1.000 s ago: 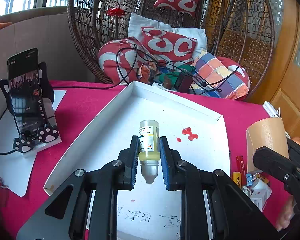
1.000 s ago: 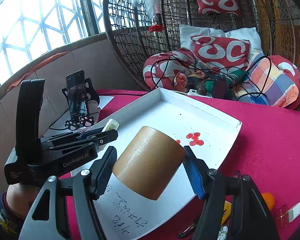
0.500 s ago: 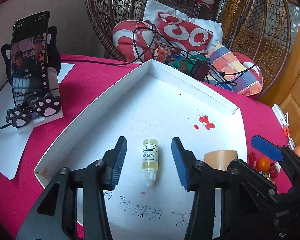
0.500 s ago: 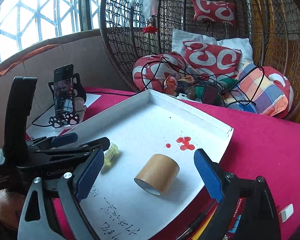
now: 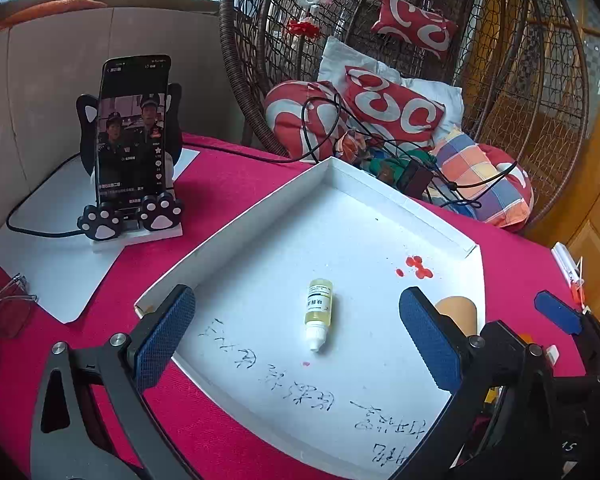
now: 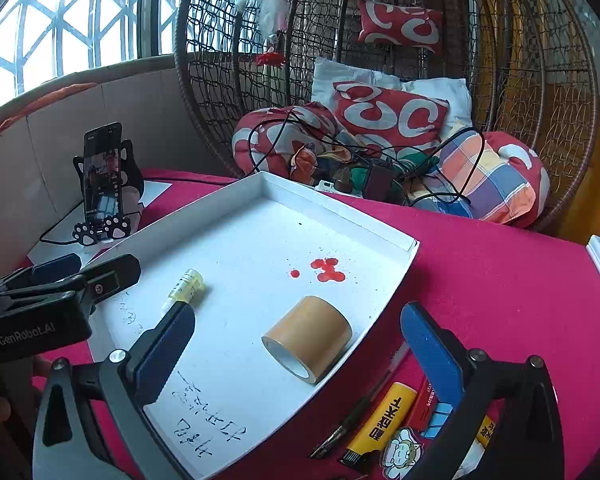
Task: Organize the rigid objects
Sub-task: 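Carry both items into the white tray and open both tools to release, then withdraw both tools from the tray back toward the remaining items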
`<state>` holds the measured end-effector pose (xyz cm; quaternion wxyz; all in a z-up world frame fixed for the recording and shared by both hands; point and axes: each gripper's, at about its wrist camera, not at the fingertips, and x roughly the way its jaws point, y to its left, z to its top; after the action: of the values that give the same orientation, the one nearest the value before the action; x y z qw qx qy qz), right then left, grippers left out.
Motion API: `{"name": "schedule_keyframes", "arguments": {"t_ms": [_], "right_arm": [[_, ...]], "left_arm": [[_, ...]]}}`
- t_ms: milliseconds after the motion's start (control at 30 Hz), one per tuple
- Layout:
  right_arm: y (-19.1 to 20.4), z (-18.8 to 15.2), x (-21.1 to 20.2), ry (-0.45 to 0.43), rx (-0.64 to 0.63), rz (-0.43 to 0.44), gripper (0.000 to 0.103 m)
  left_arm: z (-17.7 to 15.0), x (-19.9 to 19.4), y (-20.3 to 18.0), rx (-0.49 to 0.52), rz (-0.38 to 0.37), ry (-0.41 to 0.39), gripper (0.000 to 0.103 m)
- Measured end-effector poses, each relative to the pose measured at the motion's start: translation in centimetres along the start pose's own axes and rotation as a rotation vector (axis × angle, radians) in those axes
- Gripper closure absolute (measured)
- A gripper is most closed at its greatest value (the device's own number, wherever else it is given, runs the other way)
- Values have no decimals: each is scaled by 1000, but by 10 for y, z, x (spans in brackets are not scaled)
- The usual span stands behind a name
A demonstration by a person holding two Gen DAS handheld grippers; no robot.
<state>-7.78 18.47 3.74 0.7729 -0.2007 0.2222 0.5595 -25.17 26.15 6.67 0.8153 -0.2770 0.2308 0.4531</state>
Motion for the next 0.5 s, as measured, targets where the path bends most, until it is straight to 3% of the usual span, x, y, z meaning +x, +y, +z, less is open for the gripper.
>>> {"name": "schedule_keyframes", "arguments": {"t_ms": [500], "right_arm": [[-11, -4, -18, -23, -1, -41, 0]], "left_arm": [[-10, -16, -27, 56, -40, 2, 0]]}}
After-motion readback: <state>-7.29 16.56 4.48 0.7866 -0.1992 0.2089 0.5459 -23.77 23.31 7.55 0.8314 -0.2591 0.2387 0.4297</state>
